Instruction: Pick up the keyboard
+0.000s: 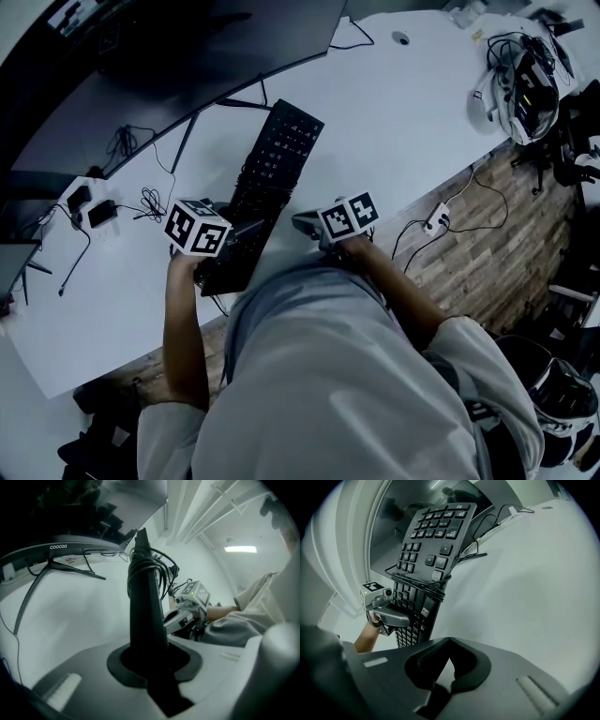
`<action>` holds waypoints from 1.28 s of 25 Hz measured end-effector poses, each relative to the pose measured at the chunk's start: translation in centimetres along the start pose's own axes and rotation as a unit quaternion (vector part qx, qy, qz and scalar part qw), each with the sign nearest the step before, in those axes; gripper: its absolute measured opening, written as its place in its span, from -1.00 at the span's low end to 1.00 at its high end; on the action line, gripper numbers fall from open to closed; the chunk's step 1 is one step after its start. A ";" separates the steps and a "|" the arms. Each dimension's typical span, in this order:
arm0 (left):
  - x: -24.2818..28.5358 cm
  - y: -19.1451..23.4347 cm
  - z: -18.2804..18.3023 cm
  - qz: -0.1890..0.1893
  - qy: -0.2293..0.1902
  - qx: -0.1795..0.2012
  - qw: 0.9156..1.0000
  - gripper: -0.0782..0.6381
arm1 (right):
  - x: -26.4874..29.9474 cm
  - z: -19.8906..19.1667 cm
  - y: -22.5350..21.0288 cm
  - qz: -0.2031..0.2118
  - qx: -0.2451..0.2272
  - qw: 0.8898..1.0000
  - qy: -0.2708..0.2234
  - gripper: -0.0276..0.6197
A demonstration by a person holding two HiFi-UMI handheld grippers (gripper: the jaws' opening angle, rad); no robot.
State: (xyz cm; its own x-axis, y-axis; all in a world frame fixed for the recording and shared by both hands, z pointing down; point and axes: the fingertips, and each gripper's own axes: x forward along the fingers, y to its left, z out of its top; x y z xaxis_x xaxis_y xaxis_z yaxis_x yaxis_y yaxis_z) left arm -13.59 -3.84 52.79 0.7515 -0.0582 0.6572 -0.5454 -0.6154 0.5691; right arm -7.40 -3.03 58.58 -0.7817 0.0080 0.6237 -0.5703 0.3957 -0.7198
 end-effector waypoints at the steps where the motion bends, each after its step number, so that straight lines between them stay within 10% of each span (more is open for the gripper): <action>1: -0.2 -0.1 0.2 0.001 -0.006 0.000 1.000 -0.78 | 0.0 0.0 0.0 0.000 -0.001 1.000 0.000 -0.91; 32: -7.4 -1.7 3.0 0.059 -0.166 -0.026 0.984 -0.78 | -2.5 5.4 2.8 0.033 0.002 0.997 -0.065 -0.91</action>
State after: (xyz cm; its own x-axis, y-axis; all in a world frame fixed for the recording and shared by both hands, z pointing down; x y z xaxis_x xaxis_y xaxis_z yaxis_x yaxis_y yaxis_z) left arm -17.10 -4.71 45.49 0.7576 -0.3858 0.5265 -0.6472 -0.5487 0.5292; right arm -8.41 -6.84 53.34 -0.8431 -0.0851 0.5310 -0.5179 0.3940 -0.7593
